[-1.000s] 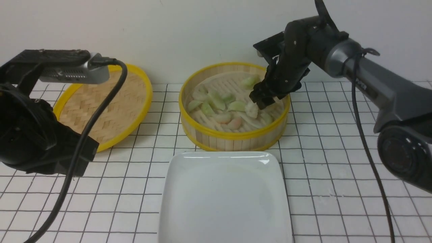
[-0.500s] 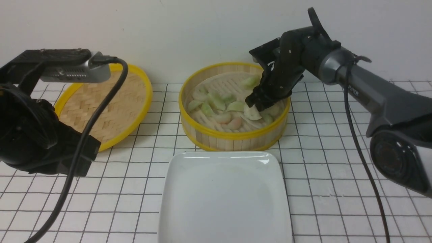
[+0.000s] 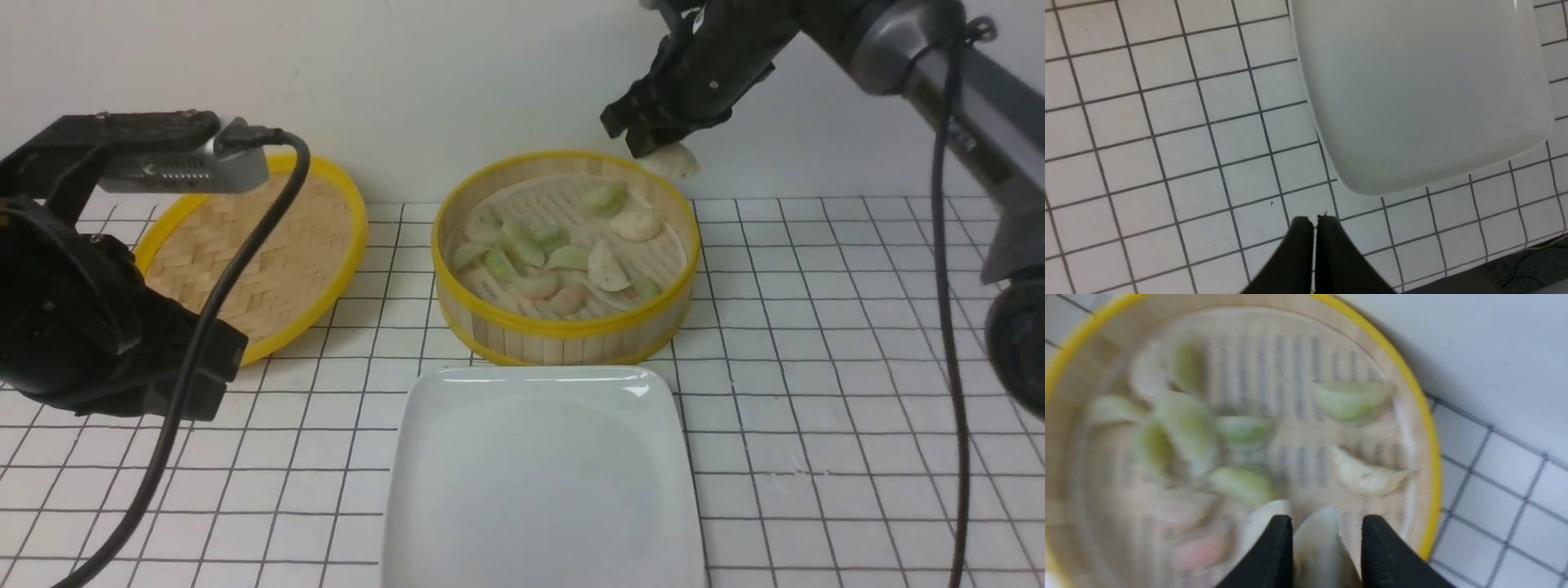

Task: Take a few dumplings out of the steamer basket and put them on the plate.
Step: Use the right arm to grab a dumpling from inside the steamer, then use the right arm to put the dumpling into the plate, then use the left arm to grab a dumpling from the steamer

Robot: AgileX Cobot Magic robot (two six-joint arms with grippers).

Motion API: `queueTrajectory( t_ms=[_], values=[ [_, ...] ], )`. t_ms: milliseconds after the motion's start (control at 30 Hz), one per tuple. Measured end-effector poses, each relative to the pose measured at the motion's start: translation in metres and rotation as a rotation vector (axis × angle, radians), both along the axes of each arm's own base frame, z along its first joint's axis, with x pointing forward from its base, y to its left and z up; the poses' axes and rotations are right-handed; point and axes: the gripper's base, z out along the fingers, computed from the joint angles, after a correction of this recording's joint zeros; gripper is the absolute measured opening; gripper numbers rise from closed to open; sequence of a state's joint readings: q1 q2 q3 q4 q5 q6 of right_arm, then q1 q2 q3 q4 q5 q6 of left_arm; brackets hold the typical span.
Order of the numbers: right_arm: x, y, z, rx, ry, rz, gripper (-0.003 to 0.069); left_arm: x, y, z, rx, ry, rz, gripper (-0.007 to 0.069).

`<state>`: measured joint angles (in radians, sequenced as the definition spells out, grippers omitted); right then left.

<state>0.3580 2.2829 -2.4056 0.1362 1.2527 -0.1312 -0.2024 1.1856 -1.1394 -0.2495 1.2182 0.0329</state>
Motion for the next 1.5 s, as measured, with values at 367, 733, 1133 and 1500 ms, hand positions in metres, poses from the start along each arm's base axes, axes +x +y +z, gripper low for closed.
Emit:
queueTrajectory(
  t_ms=[367, 733, 1133, 1500],
  values=[
    [-0.107, 0.039, -0.052, 0.018, 0.408, 0.168, 0.0198, 0.019, -0.005, 0.0, -0.036, -0.052, 0.02, -0.0006],
    [-0.127, 0.07, -0.117, -0.059, 0.565, 0.226, 0.0308, 0.131, -0.07, -0.025, 0.033, -0.002, -0.144, -0.0006],
    [-0.135, 0.055, -0.055, -0.082, 0.381, 0.225, 0.0451, 0.228, -0.126, -0.06, 0.149, -0.133, -0.27, 0.0077],
    [-0.23, -0.009, 0.075, 0.038, 0.108, 0.229, 0.0379, 0.28, -0.133, -0.128, 0.334, -0.242, -0.299, 0.0369]
  ],
)
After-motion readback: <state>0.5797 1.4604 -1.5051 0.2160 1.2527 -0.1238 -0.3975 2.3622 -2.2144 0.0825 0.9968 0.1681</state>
